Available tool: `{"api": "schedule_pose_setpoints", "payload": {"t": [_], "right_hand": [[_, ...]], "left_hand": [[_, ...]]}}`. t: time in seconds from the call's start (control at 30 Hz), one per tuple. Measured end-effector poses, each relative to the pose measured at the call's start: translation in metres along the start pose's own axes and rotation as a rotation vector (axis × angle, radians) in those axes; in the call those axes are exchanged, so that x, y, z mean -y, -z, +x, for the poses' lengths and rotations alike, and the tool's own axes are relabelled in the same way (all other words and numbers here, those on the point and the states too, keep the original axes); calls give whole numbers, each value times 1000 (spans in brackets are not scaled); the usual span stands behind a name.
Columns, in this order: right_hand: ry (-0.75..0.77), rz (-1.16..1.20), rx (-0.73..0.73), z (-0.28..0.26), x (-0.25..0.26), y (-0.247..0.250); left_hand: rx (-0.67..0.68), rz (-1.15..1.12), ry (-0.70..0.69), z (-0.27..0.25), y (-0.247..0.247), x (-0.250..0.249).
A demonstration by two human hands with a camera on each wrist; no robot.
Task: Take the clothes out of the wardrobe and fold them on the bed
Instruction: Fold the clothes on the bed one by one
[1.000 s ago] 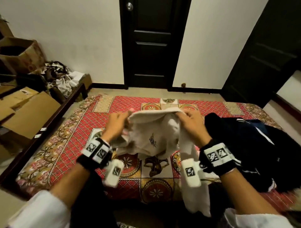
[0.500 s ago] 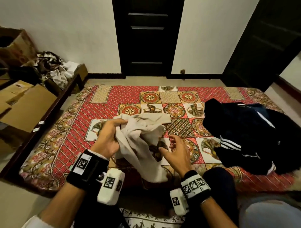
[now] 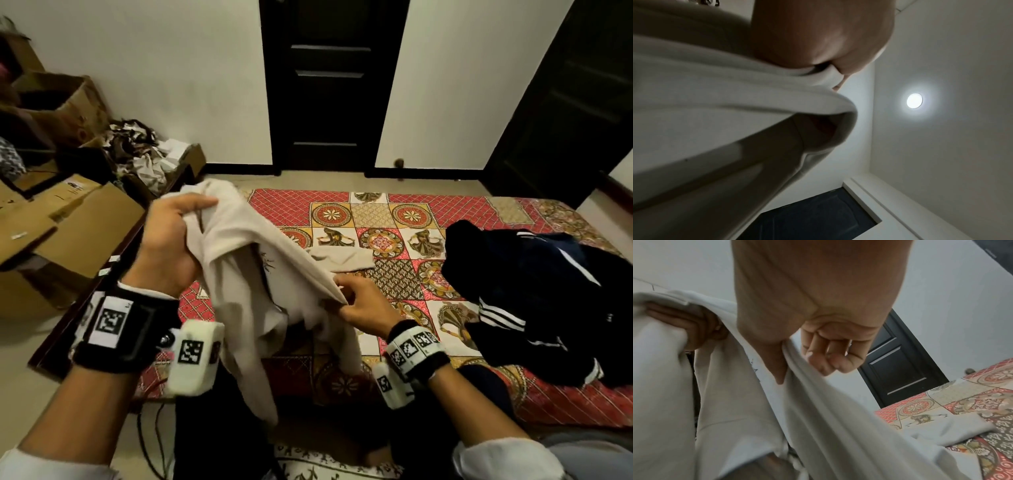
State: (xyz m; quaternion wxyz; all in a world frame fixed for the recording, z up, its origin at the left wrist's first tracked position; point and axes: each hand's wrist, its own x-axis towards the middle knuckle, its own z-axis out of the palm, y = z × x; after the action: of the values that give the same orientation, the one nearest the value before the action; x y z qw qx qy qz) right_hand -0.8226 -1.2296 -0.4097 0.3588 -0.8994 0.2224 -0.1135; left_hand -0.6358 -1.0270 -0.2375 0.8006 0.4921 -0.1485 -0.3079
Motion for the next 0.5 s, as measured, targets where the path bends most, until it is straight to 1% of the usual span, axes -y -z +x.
{"api": "schedule_pose_setpoints", "payload": {"t": [0.07,0.1,0.17,0.23,0.3,0.37,0.4,0.47,0.5], "right_hand": [[-50,-5,-16,-5,-2,5],[-79,-34,-68,-6,-2,9],[-145,-132,-255,-7,-4,26],[-147,-199,-478,-6,4,47],[-145,-198,-646,-2,8,74],[-149,-167,-739,1,12,100],[-145,-166,-767,1,16,112],[-98,-206,-823,1,26,132],[-66,-240,-862,1,33,141]], "left_hand": [[-13,-61,-76,6,8,-18],[-33,-51,-117,9,12,-26],[-39,-39,-142,19,13,-35],[-16,-79,-183,21,17,-45],[30,-63,-234,20,21,-58],[32,23,-293,21,28,-72],[-5,42,-332,22,34,-80],[-51,35,-370,29,48,-93],[-50,64,-378,30,53,-96]]}}
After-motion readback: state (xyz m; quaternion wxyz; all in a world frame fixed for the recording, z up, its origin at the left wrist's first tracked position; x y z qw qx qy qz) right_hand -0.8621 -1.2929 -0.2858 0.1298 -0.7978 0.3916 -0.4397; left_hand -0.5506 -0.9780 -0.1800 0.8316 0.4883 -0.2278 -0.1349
